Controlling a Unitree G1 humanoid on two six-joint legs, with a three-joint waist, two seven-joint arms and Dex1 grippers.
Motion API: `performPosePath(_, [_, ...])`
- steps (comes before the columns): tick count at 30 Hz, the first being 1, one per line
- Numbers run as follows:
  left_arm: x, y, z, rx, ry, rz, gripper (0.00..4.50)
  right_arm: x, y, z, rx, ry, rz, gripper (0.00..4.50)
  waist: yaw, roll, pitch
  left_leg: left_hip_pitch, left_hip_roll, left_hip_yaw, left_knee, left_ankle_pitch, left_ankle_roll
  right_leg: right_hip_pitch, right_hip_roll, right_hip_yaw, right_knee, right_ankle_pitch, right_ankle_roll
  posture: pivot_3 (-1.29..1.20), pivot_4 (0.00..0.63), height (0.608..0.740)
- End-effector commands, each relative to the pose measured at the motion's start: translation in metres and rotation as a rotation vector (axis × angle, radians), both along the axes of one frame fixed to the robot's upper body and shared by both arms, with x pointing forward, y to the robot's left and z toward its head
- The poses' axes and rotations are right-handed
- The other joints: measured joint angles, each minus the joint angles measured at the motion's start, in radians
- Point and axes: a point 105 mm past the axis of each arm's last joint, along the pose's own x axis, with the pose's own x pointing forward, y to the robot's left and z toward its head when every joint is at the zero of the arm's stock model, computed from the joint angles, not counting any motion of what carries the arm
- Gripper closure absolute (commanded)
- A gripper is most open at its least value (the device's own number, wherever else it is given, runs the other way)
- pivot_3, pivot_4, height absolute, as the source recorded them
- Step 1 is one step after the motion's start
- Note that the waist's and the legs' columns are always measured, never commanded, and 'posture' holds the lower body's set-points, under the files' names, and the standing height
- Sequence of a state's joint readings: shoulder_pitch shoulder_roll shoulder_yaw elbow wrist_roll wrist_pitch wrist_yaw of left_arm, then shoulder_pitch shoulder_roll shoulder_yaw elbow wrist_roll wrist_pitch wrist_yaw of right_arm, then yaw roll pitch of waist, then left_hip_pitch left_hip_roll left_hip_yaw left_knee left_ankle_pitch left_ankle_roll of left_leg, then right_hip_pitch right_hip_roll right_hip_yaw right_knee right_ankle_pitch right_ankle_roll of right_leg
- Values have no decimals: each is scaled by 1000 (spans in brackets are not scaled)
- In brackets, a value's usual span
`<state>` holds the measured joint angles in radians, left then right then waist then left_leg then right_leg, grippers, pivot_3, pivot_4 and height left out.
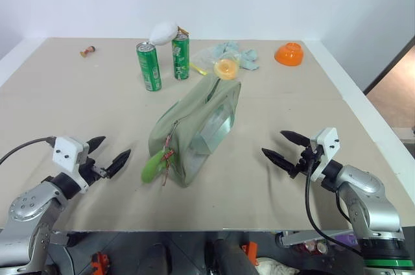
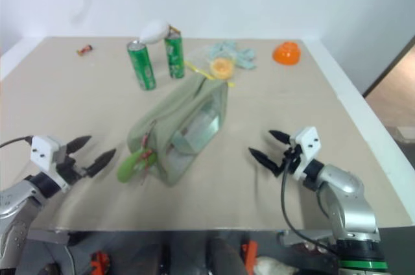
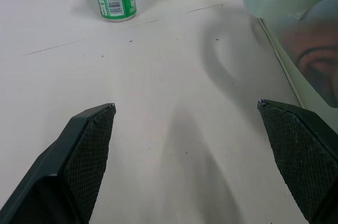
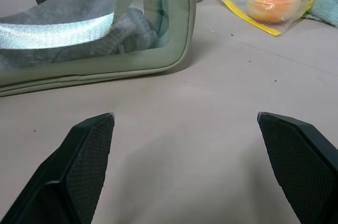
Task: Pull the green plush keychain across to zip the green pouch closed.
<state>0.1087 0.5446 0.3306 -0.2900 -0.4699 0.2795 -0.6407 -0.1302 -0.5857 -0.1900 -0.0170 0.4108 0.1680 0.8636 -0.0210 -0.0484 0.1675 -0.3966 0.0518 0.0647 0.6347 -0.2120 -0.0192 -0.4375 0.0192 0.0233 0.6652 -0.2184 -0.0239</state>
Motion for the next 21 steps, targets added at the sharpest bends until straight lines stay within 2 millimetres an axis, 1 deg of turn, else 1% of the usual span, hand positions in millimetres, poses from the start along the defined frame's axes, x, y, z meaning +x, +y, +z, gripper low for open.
performPosePath(1, [2, -5, 10, 20, -52, -27, 26, 1, -1, 15, -10, -54, 5, 0, 0, 0, 0, 0, 0, 0, 0, 0, 0, 0, 0, 0, 0, 0, 0, 0, 150, 740])
performPosePath(4, [1, -12, 13, -5, -54, -69, 26, 4, 2, 18, -25, -61, 6, 0, 0, 0, 0, 0, 0, 0, 0, 0, 0, 0, 0, 0, 0, 0, 0, 0, 150, 740])
performPosePath(17, [0, -14, 16, -13, -63, -76, 26, 8, 5, 18, -21, -59, 22, 0, 0, 0, 0, 0, 0, 0, 0, 0, 0, 0, 0, 0, 0, 0, 0, 0, 150, 740])
performPosePath(19, [-3, -14, 26, -12, -94, -108, 26, 11, 6, 19, -23, -63, 33, 0, -1, 0, 0, 0, 0, 0, 0, 0, 0, 0, 0, 0, 0, 0, 1, 0, 150, 740])
performPosePath(21, [-5, -13, 47, -6, -132, -150, 26, 18, 6, 24, -22, -73, 50, 0, -2, -1, 1, 0, 0, 1, 1, 0, 0, 0, 0, 0, 0, 1, 1, 0, 150, 740])
